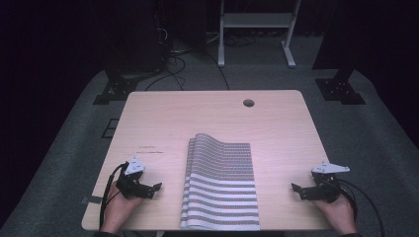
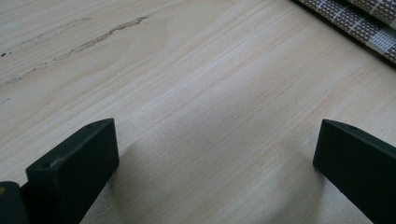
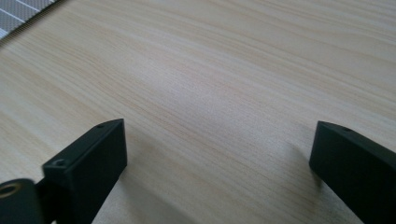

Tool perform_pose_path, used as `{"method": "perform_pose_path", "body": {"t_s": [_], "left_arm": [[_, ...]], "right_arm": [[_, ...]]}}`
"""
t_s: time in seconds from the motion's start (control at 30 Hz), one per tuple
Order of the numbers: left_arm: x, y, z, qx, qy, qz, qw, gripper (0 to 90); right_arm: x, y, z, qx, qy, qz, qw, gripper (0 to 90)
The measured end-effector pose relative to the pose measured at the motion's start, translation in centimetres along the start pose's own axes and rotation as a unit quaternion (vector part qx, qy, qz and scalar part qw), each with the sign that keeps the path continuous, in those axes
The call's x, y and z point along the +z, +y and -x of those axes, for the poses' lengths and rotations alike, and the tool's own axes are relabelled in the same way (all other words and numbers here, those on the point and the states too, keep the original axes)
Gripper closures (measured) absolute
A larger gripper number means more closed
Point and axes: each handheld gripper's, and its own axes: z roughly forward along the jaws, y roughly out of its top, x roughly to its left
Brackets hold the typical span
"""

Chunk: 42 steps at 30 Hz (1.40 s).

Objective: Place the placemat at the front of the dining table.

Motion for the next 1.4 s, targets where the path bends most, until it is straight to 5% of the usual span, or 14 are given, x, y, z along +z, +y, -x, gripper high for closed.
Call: {"method": "perform_pose_path", "body": {"t_s": [0.63,1.4], "left_arm": [[0.0,0.0,0.0,-0.001,0.001,0.0,1.0,0.0],[0.0,0.1,0.1,0.001,0.0,-0.001,1.0,0.0]], "right_arm": [[-0.8,1.8,-1.7,-0.013,0.054,0.028,0.9981,12.9],[1.3,4.9,-6.7,-0.06,0.126,0.026,0.9898,22.9]]}}
